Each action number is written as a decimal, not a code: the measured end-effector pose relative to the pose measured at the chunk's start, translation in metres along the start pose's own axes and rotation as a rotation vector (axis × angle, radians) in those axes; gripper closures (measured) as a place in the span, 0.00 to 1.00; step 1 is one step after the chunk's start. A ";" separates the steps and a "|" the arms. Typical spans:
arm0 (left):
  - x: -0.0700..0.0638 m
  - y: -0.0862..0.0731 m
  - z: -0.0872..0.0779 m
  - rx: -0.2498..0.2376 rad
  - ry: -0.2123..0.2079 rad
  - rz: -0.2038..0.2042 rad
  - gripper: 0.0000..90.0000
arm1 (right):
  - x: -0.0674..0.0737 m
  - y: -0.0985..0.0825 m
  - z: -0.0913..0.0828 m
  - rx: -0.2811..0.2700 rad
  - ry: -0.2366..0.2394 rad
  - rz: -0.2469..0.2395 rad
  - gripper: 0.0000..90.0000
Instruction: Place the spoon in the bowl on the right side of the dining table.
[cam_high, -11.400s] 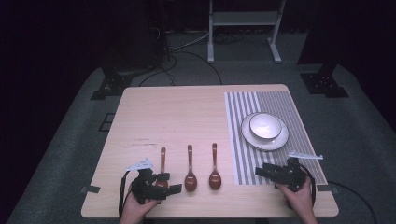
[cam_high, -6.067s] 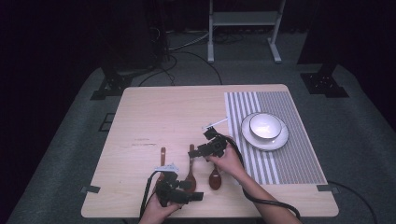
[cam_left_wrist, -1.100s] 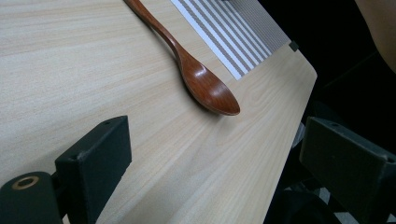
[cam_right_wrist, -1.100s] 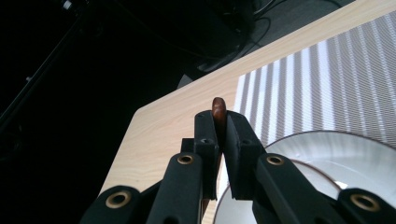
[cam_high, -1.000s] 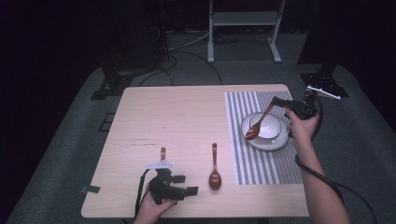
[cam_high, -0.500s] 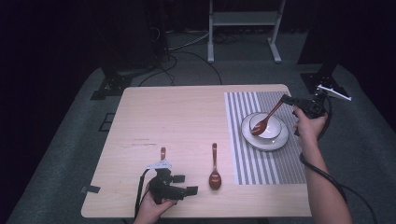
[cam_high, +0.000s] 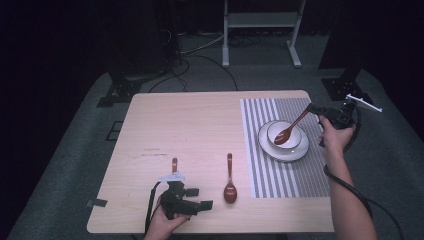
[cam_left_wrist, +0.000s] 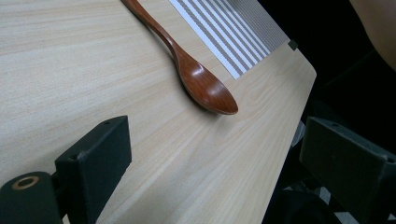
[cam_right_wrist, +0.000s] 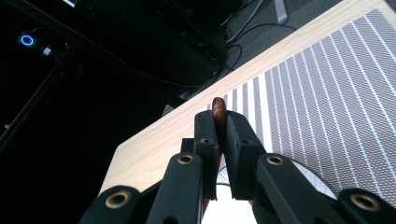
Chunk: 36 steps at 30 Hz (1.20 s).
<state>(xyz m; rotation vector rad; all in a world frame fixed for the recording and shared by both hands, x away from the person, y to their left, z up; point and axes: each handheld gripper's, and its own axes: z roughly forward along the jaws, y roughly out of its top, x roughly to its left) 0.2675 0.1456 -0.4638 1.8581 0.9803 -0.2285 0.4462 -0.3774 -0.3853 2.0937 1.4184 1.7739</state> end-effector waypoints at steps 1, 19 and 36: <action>0.000 0.000 0.000 -0.001 0.000 0.000 0.09 | -0.001 0.000 0.000 -0.001 -0.003 0.002 0.93; 0.001 0.000 0.000 -0.005 0.002 -0.006 0.09 | -0.013 -0.006 0.004 0.014 -0.081 -0.049 0.93; 0.000 0.000 0.000 -0.007 0.004 -0.007 0.09 | -0.029 -0.010 0.002 0.026 -0.063 -0.026 0.87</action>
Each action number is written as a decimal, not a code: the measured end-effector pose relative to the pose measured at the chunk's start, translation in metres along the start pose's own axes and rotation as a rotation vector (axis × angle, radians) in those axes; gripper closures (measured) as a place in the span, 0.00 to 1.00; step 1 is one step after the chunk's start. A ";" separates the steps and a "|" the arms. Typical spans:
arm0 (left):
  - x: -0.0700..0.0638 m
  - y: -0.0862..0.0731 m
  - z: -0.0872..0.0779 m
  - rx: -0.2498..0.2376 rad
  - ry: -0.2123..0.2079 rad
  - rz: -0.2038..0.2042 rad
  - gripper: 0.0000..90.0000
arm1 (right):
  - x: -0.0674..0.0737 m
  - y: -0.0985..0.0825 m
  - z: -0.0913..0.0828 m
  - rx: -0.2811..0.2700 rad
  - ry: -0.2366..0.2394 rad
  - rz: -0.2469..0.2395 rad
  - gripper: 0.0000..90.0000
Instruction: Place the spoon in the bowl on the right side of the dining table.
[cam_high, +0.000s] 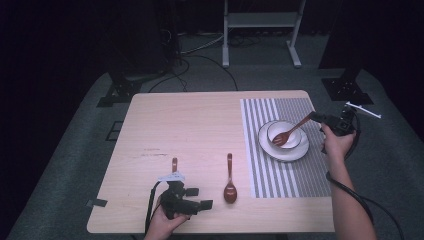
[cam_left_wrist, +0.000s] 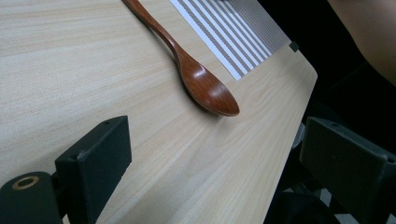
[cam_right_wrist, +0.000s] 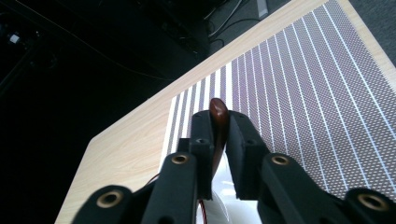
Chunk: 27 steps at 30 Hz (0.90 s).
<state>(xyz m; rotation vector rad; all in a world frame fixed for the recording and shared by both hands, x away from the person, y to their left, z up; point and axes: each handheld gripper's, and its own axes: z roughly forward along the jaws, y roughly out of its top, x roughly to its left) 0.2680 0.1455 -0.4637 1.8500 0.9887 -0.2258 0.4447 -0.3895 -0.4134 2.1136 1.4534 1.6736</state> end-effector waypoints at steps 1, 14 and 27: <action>0.000 0.000 0.000 -0.001 0.001 -0.001 0.09 | -0.001 0.000 0.000 0.005 0.001 0.001 0.86; 0.001 0.001 -0.001 -0.006 -0.001 -0.006 0.09 | 0.002 -0.007 -0.006 0.048 0.005 -0.050 0.73; 0.000 0.002 -0.002 -0.005 -0.001 -0.003 0.09 | 0.008 -0.021 -0.016 0.109 0.011 -0.130 0.59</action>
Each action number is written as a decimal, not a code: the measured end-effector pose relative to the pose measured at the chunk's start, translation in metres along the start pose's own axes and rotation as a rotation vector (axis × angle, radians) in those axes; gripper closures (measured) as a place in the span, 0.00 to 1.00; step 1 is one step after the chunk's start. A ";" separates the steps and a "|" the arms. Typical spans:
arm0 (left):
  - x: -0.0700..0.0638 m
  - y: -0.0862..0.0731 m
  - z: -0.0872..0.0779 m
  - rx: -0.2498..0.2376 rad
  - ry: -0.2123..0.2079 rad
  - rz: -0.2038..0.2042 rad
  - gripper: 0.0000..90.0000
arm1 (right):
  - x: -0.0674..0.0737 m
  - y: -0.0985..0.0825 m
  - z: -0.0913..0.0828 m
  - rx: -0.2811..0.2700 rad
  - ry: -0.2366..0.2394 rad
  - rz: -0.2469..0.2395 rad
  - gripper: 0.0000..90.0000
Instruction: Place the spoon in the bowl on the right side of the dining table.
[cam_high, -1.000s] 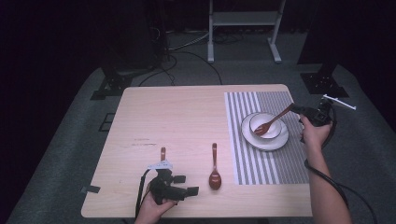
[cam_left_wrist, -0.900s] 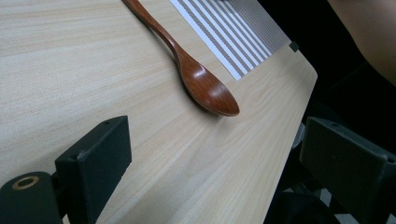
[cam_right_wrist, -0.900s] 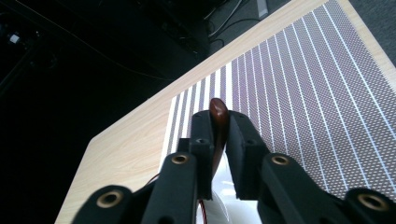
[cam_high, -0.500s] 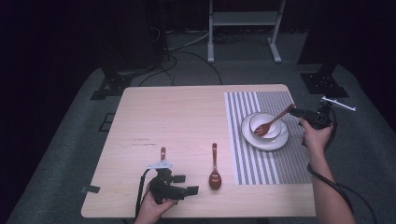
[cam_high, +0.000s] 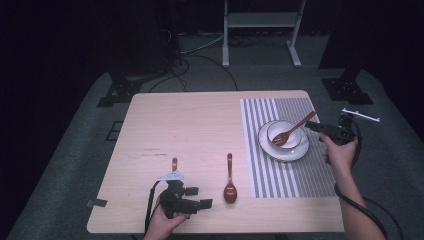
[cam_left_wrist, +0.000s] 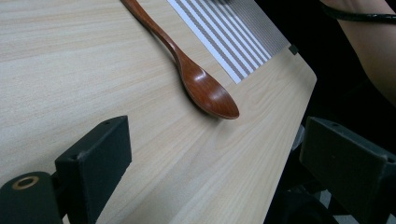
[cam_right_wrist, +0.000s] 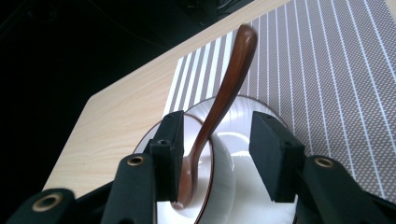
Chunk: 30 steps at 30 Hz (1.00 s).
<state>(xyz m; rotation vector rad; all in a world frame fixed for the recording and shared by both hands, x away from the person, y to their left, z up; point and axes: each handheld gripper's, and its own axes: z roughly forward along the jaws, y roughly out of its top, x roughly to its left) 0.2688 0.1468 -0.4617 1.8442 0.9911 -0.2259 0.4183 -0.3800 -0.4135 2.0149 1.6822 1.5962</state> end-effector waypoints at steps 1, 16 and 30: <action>0.000 0.000 0.000 -0.001 -0.002 0.004 0.09 | 0.002 -0.001 -0.001 0.008 0.008 0.003 0.58; -0.003 0.000 -0.001 -0.001 -0.008 0.017 0.09 | 0.022 -0.023 -0.008 0.069 0.037 -0.058 0.51; -0.002 0.001 -0.002 -0.005 -0.008 0.005 0.09 | 0.029 -0.040 -0.014 0.095 0.051 -0.098 0.48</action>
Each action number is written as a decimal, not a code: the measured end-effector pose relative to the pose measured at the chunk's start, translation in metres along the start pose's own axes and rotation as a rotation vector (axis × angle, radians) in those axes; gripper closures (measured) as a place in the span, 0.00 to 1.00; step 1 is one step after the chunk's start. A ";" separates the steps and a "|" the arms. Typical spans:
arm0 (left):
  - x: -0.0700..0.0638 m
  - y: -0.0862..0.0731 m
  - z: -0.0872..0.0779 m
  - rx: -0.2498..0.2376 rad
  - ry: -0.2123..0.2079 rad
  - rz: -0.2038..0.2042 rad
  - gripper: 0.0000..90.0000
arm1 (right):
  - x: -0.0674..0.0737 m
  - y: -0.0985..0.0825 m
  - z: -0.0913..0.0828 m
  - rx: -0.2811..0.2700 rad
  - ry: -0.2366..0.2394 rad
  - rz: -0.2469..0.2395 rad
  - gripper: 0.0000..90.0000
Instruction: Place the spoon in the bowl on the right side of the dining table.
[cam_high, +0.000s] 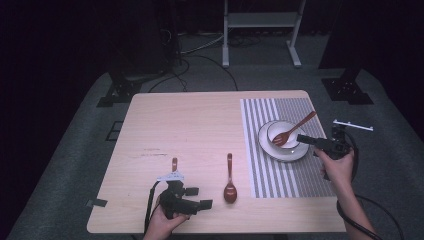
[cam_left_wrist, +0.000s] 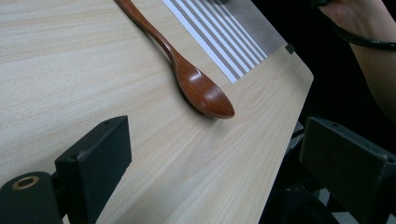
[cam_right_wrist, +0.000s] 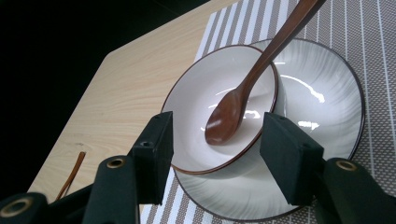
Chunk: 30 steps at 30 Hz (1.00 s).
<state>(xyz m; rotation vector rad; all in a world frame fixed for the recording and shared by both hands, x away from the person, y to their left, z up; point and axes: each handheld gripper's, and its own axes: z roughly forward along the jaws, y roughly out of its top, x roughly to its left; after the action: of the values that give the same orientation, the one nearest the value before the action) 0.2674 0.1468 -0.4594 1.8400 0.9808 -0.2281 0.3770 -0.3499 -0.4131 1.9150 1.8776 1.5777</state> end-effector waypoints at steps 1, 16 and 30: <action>0.000 0.000 0.000 0.001 0.000 0.001 0.09 | 0.000 -0.001 0.000 0.004 -0.001 -0.002 0.48; 0.001 0.000 -0.001 -0.002 0.003 0.003 0.09 | 0.013 -0.021 -0.007 0.021 0.038 -0.036 0.46; 0.001 0.000 -0.001 -0.001 0.001 0.002 0.09 | 0.026 -0.043 -0.011 0.057 0.071 -0.054 0.45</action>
<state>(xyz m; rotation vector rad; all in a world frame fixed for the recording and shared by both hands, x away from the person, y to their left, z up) 0.2672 0.1478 -0.4597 1.8397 0.9795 -0.2255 0.3325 -0.3246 -0.4192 1.8362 2.0055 1.6140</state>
